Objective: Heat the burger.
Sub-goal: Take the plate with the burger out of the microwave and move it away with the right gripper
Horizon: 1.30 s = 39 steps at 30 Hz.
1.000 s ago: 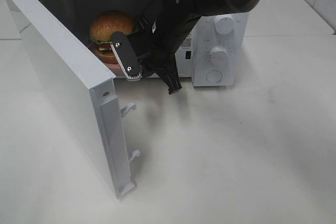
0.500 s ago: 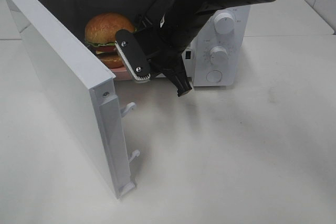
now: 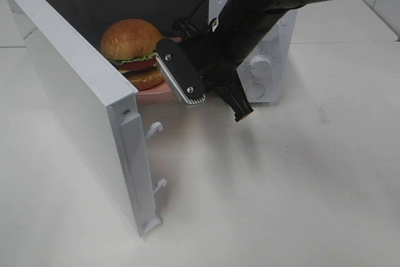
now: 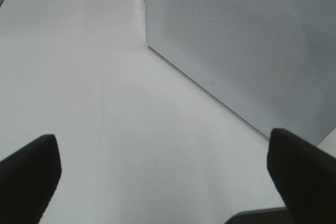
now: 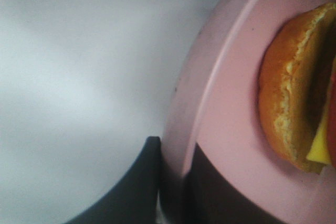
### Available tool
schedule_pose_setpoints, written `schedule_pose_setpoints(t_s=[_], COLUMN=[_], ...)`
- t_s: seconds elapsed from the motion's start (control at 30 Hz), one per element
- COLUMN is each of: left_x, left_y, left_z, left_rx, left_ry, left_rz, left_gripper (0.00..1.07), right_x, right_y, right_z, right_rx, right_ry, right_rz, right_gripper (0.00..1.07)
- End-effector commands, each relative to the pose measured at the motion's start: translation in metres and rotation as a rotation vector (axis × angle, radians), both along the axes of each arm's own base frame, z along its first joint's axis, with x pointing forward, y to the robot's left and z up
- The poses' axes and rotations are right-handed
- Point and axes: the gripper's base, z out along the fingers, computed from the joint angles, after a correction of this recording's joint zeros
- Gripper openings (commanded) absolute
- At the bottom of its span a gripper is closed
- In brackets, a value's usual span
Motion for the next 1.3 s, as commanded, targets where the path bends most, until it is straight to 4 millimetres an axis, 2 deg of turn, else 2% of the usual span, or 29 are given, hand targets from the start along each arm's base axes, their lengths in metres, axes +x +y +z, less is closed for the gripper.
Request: schedule_pose_setpoints(t_s=[0.03, 0.1, 0.2, 0.27, 0.37, 0.43, 0.8, 0.87, 1.3], left_x=[0.000, 0.000, 0.000, 0.000, 0.000, 0.000, 0.000, 0.000, 0.000], left_y=[0.000, 0.000, 0.000, 0.000, 0.000, 0.000, 0.000, 0.000, 0.000], left_z=[0.000, 0.000, 0.000, 0.000, 0.000, 0.000, 0.000, 0.000, 0.000], left_rx=[-0.007, -0.007, -0.007, -0.007, -0.007, -0.007, -0.007, -0.007, -0.007], left_ry=[-0.013, -0.013, -0.013, -0.013, -0.013, -0.013, -0.013, -0.013, -0.013], left_rz=[0.005, 0.005, 0.005, 0.005, 0.005, 0.005, 0.005, 0.005, 0.005], left_gripper=[1.00, 1.00, 1.00, 1.00, 1.00, 1.00, 1.00, 1.00, 1.00], right_x=[0.003, -0.007, -0.009, -0.021, -0.023, -0.033, -0.059, -0.073, -0.118], right_y=[-0.007, -0.012, -0.014, -0.022, -0.023, -0.031, -0.047, -0.056, -0.088], right_z=[0.017, 0.019, 0.019, 0.020, 0.020, 0.022, 0.028, 0.027, 0.034], right_rx=[0.052, 0.061, 0.059, 0.053, 0.052, 0.049, 0.052, 0.044, 0.088], right_ry=[-0.063, -0.047, -0.046, -0.041, -0.039, -0.039, -0.050, -0.048, -0.127], right_rz=[-0.033, -0.036, -0.036, -0.036, -0.036, -0.037, -0.037, -0.034, -0.051], right_gripper=[0.00, 0.00, 0.00, 0.00, 0.00, 0.00, 0.00, 0.00, 0.00])
